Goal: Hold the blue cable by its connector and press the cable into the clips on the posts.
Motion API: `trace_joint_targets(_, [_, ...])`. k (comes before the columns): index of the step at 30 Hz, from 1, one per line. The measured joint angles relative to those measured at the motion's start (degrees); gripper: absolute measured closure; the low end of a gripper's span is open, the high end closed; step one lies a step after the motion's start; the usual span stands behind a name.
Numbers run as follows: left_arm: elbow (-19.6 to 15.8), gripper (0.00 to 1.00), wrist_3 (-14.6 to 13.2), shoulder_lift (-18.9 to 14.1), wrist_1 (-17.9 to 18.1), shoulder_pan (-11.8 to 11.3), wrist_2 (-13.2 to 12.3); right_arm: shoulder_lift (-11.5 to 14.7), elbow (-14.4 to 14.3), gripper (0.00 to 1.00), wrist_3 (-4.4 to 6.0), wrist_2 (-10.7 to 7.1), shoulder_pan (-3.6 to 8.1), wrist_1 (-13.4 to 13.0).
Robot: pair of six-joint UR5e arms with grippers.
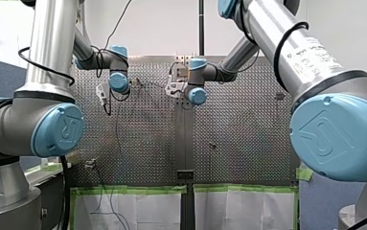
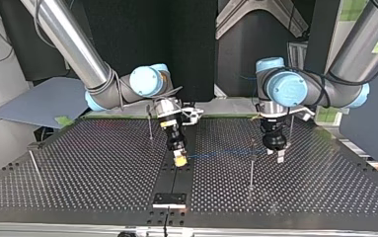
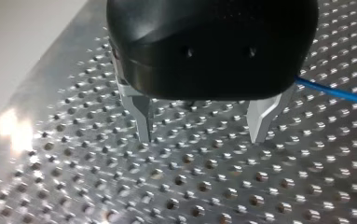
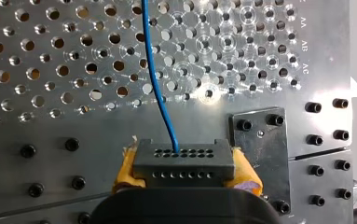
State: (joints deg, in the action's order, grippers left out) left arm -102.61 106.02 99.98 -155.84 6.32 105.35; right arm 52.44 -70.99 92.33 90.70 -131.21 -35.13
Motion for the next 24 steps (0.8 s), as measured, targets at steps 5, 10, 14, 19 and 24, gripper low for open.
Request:
trace_joint_targets(5, [-1.35,0.00,0.05,-0.30,-2.95,0.17,0.11,-0.04,0.00,1.00,-0.23,-0.06,0.10,0.04])
trace_joint_targets(10, [-2.55,0.00,0.07,-1.26,-4.70,0.54,0.03,-0.08,0.01,1.00,-0.36,-0.02,0.11,0.05])
trace_joint_targets(14, [-3.95,0.00,0.06,-3.24,-4.94,0.98,-0.49,-0.11,0.00,1.00,-0.38,-0.05,0.10,0.05])
trace_joint_targets(19, [-5.57,0.00,0.06,-5.85,-4.73,1.33,-0.82,-0.16,0.00,1.00,-0.38,-0.08,0.06,0.12])
trace_joint_targets(24, [-5.99,0.00,0.06,-7.63,-4.92,2.01,-1.21,-0.24,0.00,1.00,-0.38,-0.08,-0.03,0.14])
